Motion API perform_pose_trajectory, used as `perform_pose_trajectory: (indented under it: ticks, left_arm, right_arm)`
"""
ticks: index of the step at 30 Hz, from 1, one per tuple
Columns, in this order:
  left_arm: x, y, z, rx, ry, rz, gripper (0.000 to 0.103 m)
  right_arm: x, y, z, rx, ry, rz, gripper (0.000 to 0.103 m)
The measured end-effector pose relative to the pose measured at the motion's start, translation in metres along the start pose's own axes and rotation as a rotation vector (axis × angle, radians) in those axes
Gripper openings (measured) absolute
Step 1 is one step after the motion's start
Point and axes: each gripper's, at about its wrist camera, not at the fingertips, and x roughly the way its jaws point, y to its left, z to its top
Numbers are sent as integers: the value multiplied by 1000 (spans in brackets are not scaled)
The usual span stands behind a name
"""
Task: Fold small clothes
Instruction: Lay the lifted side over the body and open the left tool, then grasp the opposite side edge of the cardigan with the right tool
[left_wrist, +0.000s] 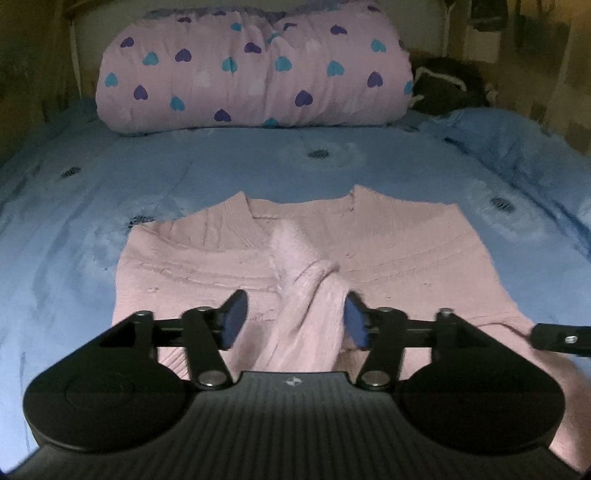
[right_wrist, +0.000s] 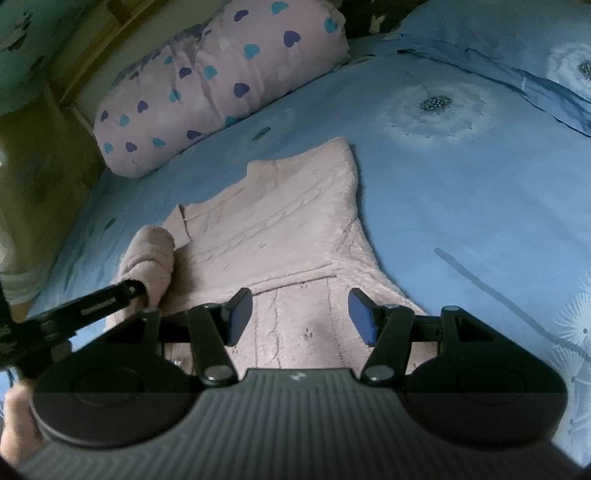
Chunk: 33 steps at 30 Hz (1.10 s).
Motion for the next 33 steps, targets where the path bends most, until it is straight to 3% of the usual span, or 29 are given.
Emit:
perform_pose_trajectory:
  ticks: [6, 12, 24, 33]
  left_arm:
    - [-43, 26, -5, -20, -35, 11, 73]
    - [-61, 53, -17, -22, -22, 60, 73]
    - [-40, 112, -36, -78, 61, 122, 73]
    - [-24, 135, -48, -100, 133, 129, 73]
  right_arm:
    - [2, 6, -5, -34, -5, -11, 60]
    - [-2, 19, -11, -112, -50, -22, 60]
    - [8, 71, -30, -317, -46, 27, 60]
    - [28, 163, -48, -549, -7, 145, 59]
